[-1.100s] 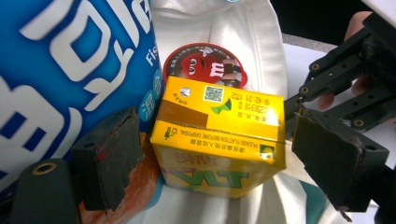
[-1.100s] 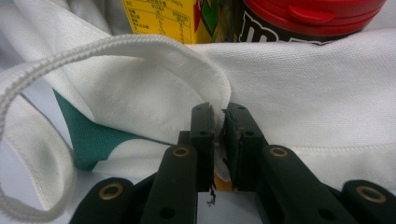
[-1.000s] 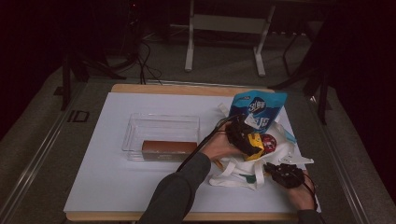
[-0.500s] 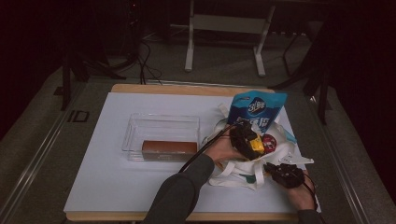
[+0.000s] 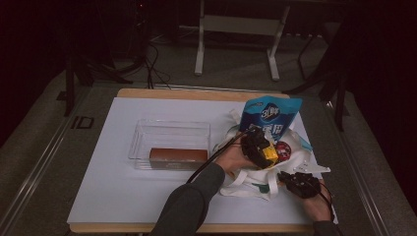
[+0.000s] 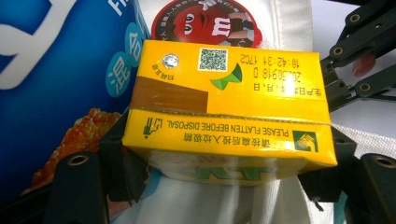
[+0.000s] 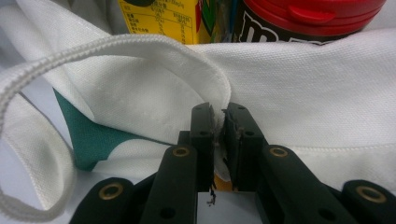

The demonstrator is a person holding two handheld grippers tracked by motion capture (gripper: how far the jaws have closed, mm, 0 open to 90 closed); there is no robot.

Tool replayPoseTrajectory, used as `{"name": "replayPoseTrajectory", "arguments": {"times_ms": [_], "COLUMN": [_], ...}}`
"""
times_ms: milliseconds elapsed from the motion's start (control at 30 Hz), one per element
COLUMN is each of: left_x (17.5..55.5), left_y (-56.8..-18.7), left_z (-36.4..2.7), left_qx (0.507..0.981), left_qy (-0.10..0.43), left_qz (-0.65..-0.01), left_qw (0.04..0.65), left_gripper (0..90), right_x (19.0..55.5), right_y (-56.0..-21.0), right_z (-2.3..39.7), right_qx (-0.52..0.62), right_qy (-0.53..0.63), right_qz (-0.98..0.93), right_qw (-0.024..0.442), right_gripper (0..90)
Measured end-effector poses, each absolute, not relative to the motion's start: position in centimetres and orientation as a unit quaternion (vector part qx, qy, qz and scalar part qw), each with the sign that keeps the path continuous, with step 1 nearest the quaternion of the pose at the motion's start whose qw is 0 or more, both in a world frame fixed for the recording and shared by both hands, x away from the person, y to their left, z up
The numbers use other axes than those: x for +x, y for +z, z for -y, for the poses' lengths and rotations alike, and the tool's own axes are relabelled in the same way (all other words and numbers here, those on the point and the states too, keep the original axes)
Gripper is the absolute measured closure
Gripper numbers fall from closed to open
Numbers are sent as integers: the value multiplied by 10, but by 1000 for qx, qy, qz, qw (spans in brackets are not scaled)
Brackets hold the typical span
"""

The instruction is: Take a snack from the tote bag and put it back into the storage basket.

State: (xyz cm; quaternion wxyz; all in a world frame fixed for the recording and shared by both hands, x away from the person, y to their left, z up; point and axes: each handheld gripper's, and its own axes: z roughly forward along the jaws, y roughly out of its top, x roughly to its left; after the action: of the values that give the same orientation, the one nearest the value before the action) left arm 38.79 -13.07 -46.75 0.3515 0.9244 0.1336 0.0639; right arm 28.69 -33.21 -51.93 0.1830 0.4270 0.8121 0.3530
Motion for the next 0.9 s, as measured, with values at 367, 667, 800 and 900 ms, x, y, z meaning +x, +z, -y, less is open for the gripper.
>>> {"name": "replayPoseTrajectory", "arguments": {"times_ms": [367, 667, 800, 900], "left_x": [387, 386, 385, 385], "left_y": [-467, -466, -465, -459], "left_z": [130, 129, 128, 121], "left_qx": [924, 926, 926, 922], "left_qy": [63, 72, 76, 75], "left_qz": [-141, -138, -138, -145], "left_qw": [351, 345, 342, 352], "left_gripper": [286, 288, 288, 289], "right_x": [287, 287, 287, 287], "right_y": [-519, -519, -519, -519], "right_z": [332, 332, 332, 332], "right_qx": [427, 427, 427, 427], "right_qy": [352, 353, 353, 353], "right_qz": [-812, -812, -812, -812], "right_qw": [184, 183, 183, 184], "right_gripper": [816, 817, 817, 817]}}
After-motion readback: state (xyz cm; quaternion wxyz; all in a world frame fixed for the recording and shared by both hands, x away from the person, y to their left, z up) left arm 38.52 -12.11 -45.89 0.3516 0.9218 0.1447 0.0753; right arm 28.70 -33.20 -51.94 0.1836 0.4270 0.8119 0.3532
